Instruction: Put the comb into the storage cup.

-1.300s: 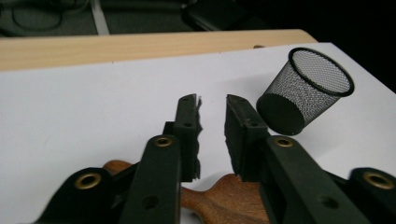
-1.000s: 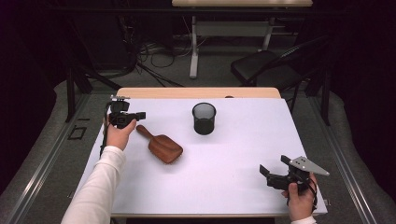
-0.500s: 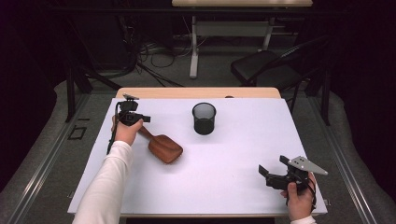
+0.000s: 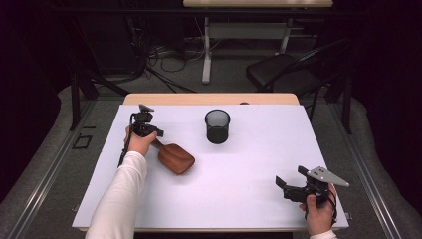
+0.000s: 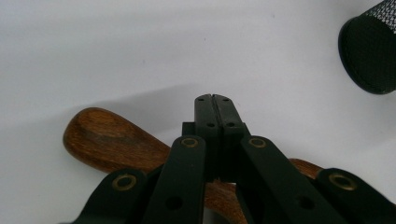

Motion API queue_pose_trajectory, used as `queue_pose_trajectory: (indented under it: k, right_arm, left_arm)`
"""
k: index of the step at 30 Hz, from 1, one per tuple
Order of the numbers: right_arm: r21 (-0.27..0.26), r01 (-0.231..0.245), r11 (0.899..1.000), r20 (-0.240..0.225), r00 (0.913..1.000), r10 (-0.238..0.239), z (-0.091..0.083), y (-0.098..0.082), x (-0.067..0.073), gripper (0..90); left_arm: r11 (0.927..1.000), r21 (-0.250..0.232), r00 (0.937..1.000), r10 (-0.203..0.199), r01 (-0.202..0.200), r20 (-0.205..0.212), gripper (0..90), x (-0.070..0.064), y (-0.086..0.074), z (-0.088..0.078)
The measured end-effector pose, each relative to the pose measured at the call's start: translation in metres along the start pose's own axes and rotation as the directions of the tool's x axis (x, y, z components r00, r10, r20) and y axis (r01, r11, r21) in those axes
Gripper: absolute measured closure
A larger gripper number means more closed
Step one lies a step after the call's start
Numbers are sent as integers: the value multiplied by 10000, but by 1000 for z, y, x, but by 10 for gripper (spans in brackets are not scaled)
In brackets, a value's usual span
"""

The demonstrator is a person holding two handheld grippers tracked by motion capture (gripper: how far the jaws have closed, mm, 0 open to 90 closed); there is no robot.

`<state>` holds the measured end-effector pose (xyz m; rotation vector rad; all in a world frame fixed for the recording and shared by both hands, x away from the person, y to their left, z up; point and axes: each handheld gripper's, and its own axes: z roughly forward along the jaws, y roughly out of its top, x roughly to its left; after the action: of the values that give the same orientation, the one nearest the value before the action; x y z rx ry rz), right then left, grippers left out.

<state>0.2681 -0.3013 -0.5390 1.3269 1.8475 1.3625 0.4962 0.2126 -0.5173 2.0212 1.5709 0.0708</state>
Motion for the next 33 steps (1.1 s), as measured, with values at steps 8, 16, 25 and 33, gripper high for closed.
queue_pose_trajectory:
  k: [8,16,25,33]
  right_arm:
    - [21,-47,10000,-27,10000,47,0,0,0,26]
    - [7,-27,10000,-26,10000,27,0,0,0,26]
    - [36,-7,10000,-37,10000,8,1,0,1,26]
    - [92,-1,10000,-39,10000,1,0,0,1,26]
  left_arm:
    - [9994,333,10000,-61,62,-24,900,1,0,9]
    - [9981,609,9999,6,5,-168,900,8,-3,8]
    - [9977,681,10000,-13,16,-41,900,16,-13,4]
    - [9969,746,9997,234,-241,104,900,16,-20,-3]
